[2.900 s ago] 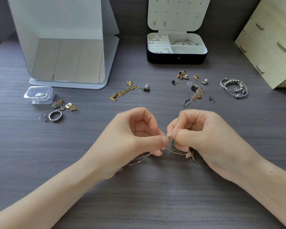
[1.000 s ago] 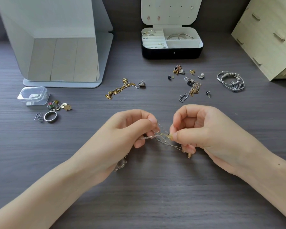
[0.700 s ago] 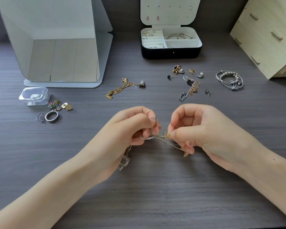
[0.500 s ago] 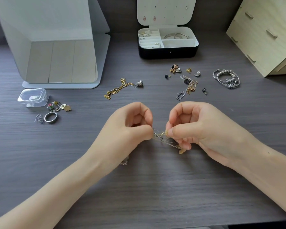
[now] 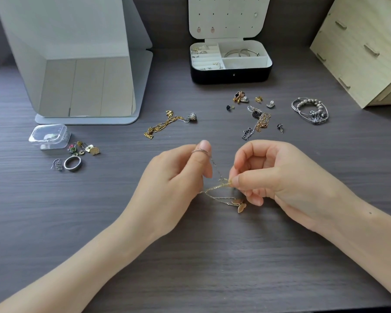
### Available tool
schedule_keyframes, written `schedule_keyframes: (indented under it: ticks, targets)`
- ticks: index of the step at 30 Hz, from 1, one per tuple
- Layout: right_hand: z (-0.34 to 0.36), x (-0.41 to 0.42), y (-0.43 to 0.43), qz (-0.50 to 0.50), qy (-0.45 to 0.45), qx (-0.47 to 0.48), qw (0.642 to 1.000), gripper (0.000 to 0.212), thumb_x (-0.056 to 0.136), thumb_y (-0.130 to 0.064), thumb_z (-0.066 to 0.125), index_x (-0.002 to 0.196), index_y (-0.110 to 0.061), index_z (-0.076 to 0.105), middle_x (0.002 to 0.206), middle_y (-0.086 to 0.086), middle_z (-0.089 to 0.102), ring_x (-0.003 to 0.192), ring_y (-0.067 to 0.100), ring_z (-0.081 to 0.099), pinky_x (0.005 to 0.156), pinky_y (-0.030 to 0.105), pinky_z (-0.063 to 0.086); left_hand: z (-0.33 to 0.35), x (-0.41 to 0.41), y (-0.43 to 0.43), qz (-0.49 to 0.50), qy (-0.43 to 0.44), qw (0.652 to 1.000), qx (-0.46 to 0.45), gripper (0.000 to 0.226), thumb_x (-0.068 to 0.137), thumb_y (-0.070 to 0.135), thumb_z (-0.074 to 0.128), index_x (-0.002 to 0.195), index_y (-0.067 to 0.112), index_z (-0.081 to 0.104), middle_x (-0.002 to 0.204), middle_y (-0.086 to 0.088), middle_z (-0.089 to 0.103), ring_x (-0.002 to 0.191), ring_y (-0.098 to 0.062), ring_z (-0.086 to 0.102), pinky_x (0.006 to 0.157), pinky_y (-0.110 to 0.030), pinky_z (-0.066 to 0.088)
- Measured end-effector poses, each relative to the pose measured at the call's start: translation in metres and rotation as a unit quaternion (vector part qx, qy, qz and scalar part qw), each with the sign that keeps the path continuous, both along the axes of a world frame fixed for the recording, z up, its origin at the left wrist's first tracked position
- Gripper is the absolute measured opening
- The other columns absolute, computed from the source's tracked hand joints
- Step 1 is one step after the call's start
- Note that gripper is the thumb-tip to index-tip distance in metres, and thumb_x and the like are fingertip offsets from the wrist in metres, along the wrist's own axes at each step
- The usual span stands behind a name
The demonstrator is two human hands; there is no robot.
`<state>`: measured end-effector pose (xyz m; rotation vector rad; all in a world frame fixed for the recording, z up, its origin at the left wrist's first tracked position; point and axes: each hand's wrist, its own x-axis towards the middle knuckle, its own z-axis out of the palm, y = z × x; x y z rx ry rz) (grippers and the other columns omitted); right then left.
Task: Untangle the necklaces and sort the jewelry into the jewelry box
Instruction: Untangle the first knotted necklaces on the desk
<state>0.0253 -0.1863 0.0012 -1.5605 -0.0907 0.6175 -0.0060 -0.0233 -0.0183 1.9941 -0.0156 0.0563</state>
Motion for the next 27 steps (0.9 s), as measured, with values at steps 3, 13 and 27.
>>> schedule_keyframes:
  ticks: [3,13,27]
  targets:
    - [-0.001,0.001,-0.001,-0.008,0.015,0.009,1.0,0.03,0.07,0.021,0.059,0.064,-0.008,0.054,0.062,0.014,0.055,0.042,0.017,0.039,0.036,0.021,0.034,0.002,0.001,0.0,-0.005,0.049,0.998,-0.045,0.06,0.084,0.057,0.026,0.062,0.011,0.057,0.041,0.001,0.045,0.047,-0.01,0.041,0.051,-0.021,0.032]
    - [-0.005,0.004,-0.005,-0.023,0.037,0.045,0.998,0.019,0.054,0.006,0.061,0.064,-0.009,0.055,0.061,0.01,0.055,0.041,0.013,0.042,0.036,0.021,0.034,0.01,0.012,0.01,0.007,0.161,0.949,-0.27,0.07,0.09,0.056,0.02,0.067,-0.001,0.055,0.041,-0.011,0.045,0.038,-0.016,0.034,0.038,-0.02,0.026]
    - [-0.022,0.009,-0.001,-0.057,-0.34,-0.233,0.909,0.024,0.075,0.0,0.061,0.068,-0.023,0.057,0.064,-0.007,0.058,0.056,0.011,0.051,0.058,0.028,0.045,0.008,0.016,0.018,0.079,0.11,0.975,-0.176,0.049,0.084,-0.01,0.047,0.117,0.024,0.057,0.099,-0.006,0.068,0.06,-0.016,0.064,0.039,-0.018,0.038]
